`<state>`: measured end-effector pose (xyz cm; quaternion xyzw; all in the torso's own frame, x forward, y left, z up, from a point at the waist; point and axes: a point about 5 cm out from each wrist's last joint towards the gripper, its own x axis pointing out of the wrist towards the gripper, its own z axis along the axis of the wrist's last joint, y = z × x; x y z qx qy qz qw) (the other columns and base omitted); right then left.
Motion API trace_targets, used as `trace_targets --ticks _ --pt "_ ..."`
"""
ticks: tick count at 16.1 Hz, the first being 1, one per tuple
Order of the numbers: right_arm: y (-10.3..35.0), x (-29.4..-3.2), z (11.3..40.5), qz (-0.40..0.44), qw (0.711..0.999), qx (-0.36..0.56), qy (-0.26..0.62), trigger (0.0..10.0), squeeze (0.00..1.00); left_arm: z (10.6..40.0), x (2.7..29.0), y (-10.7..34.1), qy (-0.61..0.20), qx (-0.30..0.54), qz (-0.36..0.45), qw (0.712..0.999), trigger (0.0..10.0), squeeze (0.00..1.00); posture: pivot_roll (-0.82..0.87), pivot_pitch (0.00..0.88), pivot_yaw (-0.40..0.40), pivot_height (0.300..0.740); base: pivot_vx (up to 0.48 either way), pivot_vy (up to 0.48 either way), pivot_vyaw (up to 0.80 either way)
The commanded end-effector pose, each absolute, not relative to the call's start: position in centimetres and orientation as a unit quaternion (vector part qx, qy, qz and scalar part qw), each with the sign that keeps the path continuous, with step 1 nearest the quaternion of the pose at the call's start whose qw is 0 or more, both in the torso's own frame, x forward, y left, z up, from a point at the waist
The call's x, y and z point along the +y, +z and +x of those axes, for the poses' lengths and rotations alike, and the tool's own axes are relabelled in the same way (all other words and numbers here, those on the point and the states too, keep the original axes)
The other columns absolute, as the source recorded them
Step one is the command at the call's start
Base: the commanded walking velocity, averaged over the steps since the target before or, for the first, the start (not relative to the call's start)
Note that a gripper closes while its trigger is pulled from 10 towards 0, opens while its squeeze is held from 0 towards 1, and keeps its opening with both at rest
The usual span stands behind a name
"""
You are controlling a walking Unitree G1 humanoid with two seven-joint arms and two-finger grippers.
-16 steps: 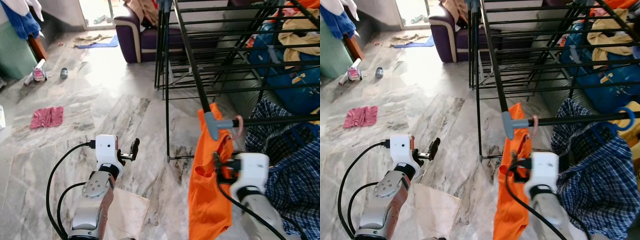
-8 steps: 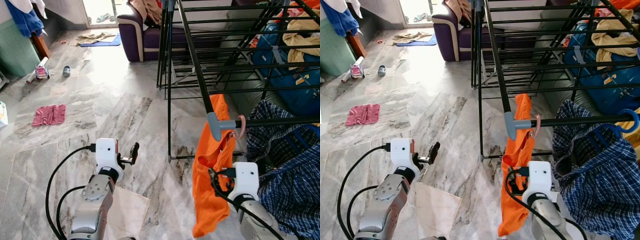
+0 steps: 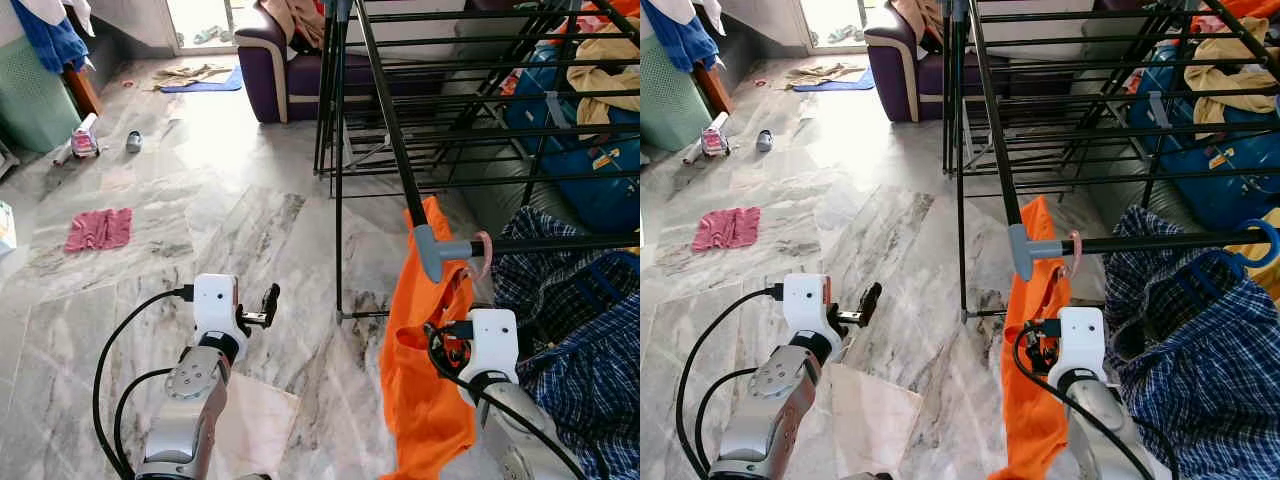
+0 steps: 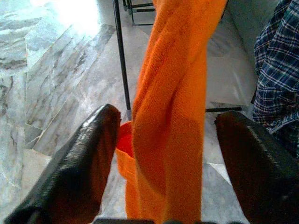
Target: Hang hanger
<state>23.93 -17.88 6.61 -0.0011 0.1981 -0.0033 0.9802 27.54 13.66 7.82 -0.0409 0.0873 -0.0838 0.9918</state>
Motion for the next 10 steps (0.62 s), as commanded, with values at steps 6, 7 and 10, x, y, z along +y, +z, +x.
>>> trace_targets --ticks 6,7,10 --pt "5.90 -17.83 23.53 0.005 0.975 0.222 -0.001 0.0 0.00 27.38 13.80 7.52 -0.077 0.097 -0.037 0.992 10.0 0.00 -0.03 0.101 0.005 0.740 0.000 0.000 0.00" --pt "5.76 -17.88 23.50 0.003 0.975 0.224 -0.002 0.0 0.00 27.40 13.78 7.50 -0.077 0.097 -0.036 0.992 10.0 0.00 -0.03 0.103 0.006 0.740 0.000 0.000 0.00" --pt "5.72 -18.61 23.46 -0.010 0.974 0.224 -0.019 0.0 0.00 27.45 13.83 7.47 -0.076 0.096 -0.035 0.992 10.0 0.00 -0.04 0.104 0.004 0.740 0.000 0.000 0.00"
